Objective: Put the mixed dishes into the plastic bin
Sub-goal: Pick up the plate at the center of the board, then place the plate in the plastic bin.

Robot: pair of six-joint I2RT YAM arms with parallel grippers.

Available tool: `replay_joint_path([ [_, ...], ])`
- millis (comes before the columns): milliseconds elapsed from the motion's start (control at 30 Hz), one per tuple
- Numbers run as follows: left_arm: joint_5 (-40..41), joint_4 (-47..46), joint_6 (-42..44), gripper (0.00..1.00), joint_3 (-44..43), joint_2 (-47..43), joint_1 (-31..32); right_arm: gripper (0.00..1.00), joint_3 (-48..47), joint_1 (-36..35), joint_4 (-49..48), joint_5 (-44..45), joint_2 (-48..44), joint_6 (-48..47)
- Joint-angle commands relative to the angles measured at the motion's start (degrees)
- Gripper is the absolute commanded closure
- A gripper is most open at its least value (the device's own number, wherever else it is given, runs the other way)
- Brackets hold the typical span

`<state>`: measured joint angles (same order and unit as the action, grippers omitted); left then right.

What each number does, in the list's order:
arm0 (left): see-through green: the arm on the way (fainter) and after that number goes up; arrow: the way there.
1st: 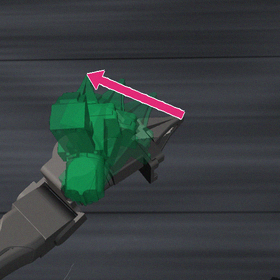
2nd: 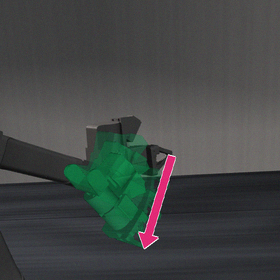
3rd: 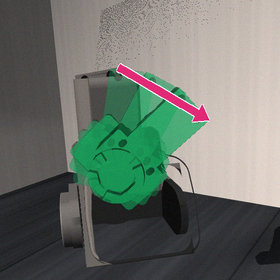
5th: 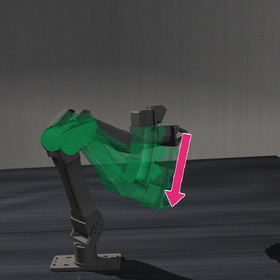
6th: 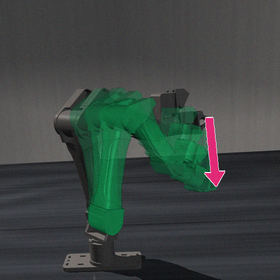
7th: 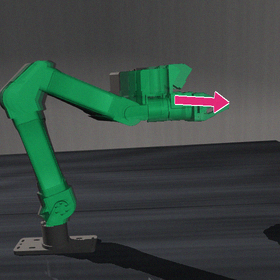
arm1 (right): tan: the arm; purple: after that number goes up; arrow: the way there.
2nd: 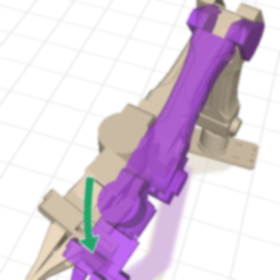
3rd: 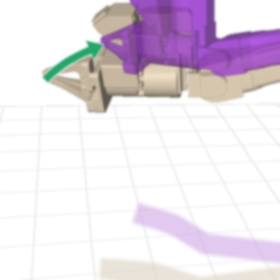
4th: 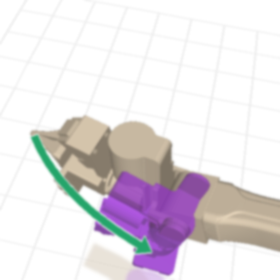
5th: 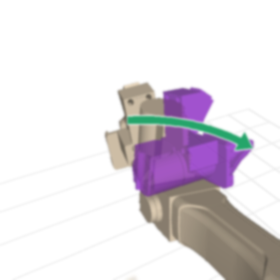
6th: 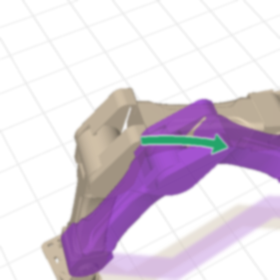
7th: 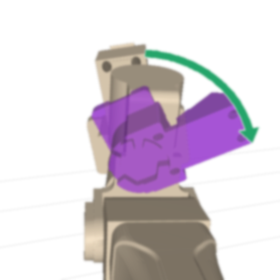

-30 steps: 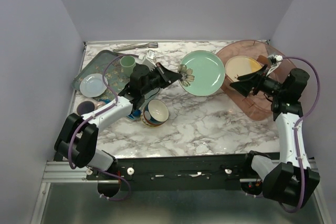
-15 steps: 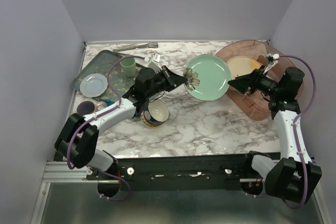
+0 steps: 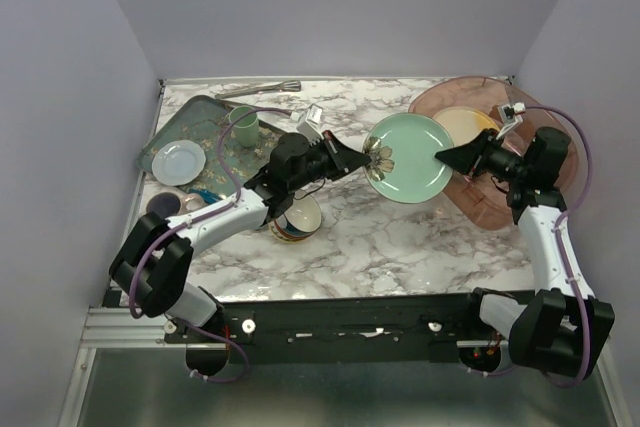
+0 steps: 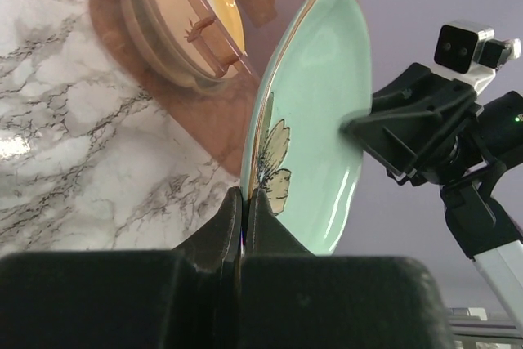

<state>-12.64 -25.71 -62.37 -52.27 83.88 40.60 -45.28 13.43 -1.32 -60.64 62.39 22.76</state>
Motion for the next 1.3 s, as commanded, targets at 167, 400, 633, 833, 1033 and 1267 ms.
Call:
replay_joint_path([
  [167,0.9,-8.4,1.7,1.0,-4.5,-0.7,1.1,1.0,0.6,-0.3,-2.6,-0.9,0.4,5.7],
  [400,-0.2,-7.7,12.1,0.36,-2.2,-6.2,0.1,1.0,1.1,1.2,-4.9,-3.0,-0.3,9.2],
  [633,4.2,2.9,21.0,0.01,-0.2,-15.1,-3.7,1.0,2.6,4.1,-8.8,-4.5,-0.6,12.5],
  [833,2.9,12.9,22.4,0.01,1.5,-23.2,-9.7,1.0,2.8,7.0,-10.0,-4.8,-0.8,13.4],
  [1033,4.1,31.9,31.0,0.01,-3.0,-29.3,-12.9,1.0,2.1,10.4,-10.5,-4.7,-0.1,15.1],
  [1267,9.3,50.1,47.9,0.01,-5.3,-34.7,-13.0,0.99,0.1,11.8,-10.5,-1.7,3.6,16.4],
])
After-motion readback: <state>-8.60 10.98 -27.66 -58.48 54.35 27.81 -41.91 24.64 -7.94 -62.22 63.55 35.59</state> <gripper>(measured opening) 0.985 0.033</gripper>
